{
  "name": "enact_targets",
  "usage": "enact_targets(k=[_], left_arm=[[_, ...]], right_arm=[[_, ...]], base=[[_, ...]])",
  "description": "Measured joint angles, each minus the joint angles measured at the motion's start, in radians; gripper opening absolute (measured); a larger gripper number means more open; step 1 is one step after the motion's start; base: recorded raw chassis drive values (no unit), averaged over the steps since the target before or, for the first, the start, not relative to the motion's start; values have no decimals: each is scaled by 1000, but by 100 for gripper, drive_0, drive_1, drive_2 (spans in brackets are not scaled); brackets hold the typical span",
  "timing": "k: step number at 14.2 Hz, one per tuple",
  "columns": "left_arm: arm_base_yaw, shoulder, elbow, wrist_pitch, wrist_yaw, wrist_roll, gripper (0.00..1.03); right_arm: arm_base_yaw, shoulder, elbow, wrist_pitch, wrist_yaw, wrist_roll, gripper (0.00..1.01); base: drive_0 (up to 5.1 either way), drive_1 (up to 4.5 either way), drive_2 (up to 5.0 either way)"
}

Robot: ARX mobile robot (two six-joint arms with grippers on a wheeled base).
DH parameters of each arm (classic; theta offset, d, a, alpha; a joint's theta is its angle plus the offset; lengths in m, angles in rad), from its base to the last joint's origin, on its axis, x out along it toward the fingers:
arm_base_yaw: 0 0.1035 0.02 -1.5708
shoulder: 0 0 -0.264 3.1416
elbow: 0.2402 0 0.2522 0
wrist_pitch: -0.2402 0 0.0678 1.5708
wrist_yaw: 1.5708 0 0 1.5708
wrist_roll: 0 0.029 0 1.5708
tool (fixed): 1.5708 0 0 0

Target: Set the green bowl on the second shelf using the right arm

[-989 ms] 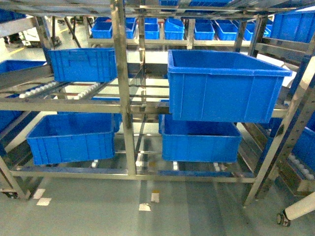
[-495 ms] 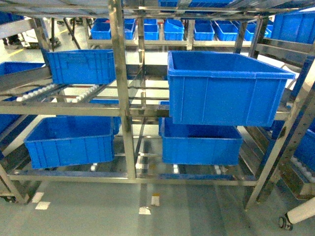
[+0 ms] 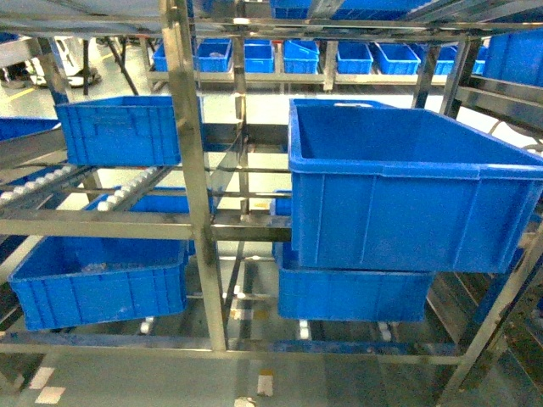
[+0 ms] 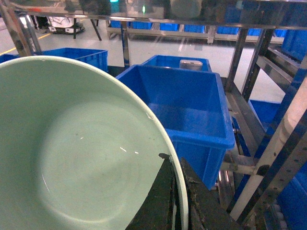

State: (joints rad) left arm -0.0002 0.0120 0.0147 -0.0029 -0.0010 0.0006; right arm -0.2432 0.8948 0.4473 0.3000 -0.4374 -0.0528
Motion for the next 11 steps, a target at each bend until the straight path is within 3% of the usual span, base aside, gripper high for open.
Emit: enact_targets(k=[7,11], left_arm=[[0,0,0,-3,0,0,98],[0,0,0,7,0,0,98]], right_arm=[[0,0,0,0,0,0,2],[1,4,0,3,0,0,2]], base=[[3,435,-430],[0,0,0]])
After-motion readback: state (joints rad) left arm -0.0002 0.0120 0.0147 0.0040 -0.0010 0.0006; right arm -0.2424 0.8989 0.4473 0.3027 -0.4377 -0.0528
